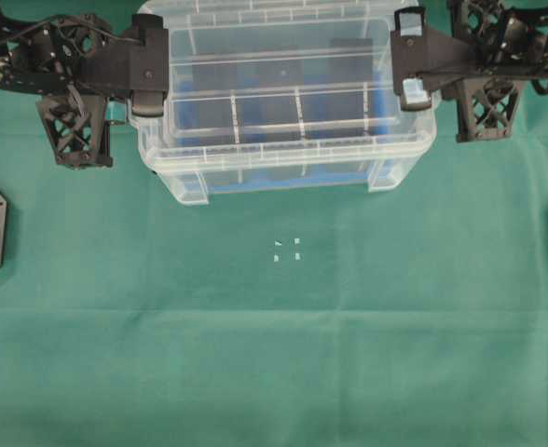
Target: Clamp the lid of the box with both arms, then lift and open it.
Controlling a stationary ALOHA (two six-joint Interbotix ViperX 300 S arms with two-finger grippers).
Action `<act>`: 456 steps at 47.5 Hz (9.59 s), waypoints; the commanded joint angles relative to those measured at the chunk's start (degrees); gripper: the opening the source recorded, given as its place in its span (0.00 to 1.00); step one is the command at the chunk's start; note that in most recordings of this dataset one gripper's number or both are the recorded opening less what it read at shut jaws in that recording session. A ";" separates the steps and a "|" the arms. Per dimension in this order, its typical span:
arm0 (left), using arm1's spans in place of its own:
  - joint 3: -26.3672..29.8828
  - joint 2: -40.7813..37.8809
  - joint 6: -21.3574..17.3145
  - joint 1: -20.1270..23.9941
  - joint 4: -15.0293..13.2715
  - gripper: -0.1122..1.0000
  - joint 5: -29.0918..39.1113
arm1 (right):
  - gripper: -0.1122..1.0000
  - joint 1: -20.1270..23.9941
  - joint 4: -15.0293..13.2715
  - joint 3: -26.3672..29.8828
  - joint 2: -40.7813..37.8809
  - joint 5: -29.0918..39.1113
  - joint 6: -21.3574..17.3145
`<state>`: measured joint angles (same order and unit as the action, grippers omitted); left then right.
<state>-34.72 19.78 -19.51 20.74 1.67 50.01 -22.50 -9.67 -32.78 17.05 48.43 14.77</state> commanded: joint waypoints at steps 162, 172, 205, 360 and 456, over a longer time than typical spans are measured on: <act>9.05 -0.18 31.46 -35.24 1.23 0.11 9.05 | 0.10 44.82 -10.20 11.78 -1.49 15.82 -44.38; 8.79 -0.09 33.40 -35.51 1.23 0.11 9.14 | 0.10 45.35 -10.20 12.04 -1.93 16.52 -46.49; 7.12 -4.39 34.72 -37.44 1.23 0.11 4.31 | 0.10 46.58 -10.81 9.49 -5.10 12.83 -48.96; -7.82 -3.60 50.45 -52.12 0.97 0.11 -14.85 | 0.10 57.04 -13.01 -6.94 0.09 -4.22 -65.92; -5.89 25.31 14.68 -12.57 1.49 0.11 -36.74 | 0.10 23.29 -45.53 -6.33 31.03 -11.51 -65.13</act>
<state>-40.25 44.30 -4.83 7.29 3.25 14.85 1.49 -54.84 -39.11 47.81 38.14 -50.45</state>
